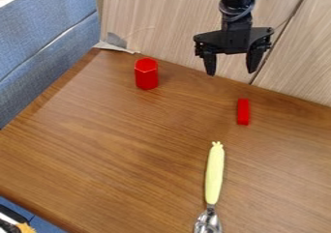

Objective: Move the spoon to the lower left of the table

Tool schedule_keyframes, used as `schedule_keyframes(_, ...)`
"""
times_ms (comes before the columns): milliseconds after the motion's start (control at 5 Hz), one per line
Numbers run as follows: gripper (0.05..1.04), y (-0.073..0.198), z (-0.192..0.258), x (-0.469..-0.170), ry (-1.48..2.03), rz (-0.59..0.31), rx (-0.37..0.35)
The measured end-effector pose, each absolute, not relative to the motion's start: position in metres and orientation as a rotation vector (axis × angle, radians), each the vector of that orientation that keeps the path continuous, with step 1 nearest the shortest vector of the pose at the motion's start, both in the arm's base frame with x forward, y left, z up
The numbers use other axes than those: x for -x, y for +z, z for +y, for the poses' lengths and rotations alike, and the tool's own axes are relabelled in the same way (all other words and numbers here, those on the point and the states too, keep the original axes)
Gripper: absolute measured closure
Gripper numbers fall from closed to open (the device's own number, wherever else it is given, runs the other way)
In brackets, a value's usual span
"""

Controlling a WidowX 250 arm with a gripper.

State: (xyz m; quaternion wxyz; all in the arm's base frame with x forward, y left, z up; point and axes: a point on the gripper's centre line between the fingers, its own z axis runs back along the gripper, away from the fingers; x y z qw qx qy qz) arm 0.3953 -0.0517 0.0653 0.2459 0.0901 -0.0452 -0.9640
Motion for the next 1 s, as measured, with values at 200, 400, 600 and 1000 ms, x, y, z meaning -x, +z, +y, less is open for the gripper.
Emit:
schedule_keyframes(200,0.083,0.049,-0.052,-0.389,-2.623,-0.105,-0.194)
schedule_keyframes(400,0.083,0.042,-0.063,-0.356,-2.594,-0.087,-0.176)
schedule_keyframes(600,0.083,0.043,-0.075,-0.325,-2.610,-0.102,-0.214)
schedule_keyframes(1000,0.083,0.009,-0.098,-0.296,-2.680,-0.100,-0.077)
